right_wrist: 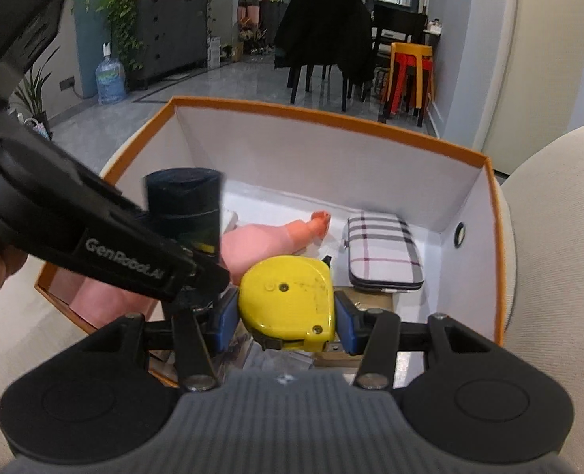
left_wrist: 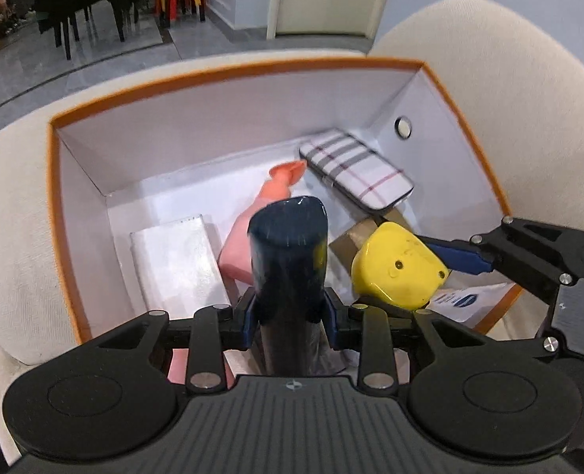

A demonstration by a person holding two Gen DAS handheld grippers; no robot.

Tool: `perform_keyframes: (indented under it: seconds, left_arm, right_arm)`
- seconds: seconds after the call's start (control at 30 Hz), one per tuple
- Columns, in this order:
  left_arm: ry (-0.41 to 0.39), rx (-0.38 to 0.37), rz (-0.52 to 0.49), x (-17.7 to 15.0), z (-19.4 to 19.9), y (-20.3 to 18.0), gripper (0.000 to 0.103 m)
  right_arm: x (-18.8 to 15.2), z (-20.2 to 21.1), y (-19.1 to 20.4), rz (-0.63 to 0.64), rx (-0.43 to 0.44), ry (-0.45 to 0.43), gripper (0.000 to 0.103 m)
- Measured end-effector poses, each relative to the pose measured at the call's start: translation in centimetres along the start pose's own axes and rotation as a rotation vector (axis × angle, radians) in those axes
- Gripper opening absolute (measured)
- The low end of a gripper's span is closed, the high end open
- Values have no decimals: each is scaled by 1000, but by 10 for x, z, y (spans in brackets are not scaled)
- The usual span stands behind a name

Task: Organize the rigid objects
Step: 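Lower and release the shampoo bottle and tape measure inside the shoebox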

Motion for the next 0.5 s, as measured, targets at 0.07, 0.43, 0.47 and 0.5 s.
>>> perform_keyframes:
  seconds: [0.07,0.43,0.47,0.5]
  left_arm:
    - [15,2,1,6,-7,1,37]
    - [76,-31,70,19,-32,17,37]
    - [73,-34,72,18,-32,18,37]
    - [72,-38,72,17,-32,19,37]
  right_arm:
    - [1,-5,2,11,0,11,50]
    - [10,-36,5,48,14,81,50]
    - [10,-39,6,50,14,89,50]
    - [11,-42,7,54,12,94,50]
Point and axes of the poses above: each gripper's, at about its wrist camera, not at the fingertips, and z roughly against the way its jaws point, y to its left, x to its top, the point moved 2 cm from there along -z, roughly the way its jaws point, and after that the axes turned 9 degrees about y, right-handed, at the moved point
